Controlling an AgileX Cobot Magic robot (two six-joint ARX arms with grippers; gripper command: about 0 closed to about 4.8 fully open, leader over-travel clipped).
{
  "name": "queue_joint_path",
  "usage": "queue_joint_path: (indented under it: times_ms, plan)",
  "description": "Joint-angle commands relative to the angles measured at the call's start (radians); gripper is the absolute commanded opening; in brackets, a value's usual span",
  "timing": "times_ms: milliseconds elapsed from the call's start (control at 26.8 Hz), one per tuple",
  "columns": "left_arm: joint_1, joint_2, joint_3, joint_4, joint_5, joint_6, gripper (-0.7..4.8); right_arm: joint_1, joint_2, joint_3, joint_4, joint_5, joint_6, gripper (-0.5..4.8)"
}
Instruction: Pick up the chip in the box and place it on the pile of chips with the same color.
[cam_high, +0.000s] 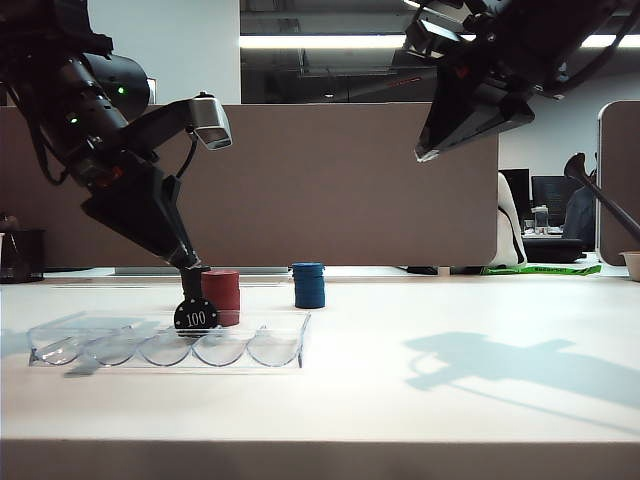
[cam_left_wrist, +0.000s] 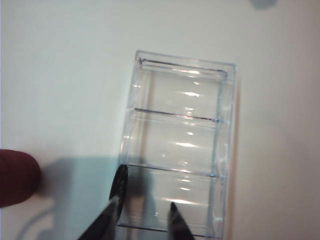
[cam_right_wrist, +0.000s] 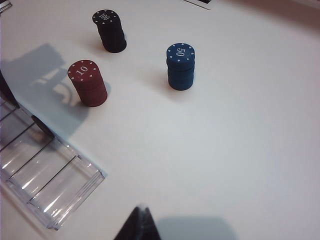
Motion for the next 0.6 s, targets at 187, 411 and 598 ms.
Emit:
queue_joint_path:
  times_ms: [187, 411, 598]
  plan:
    - [0.000, 0.007, 0.004, 0.003, 0.024, -0.004, 1.58, 0.000, -0.003, 0.002, 0.014, -0.001, -0.003, -0.06]
    - [0.000, 0.014, 0.004, 0.007, 0.029, -0.003, 1.58, 0.000, -0.003, 0.002, 0.015, -0.001, -0.003, -0.06]
    - [0.000, 0.034, 0.004, 0.011, 0.032, -0.003, 1.57, 0.000, -0.002, -0.002, 0.021, 0.000, -0.003, -0.06]
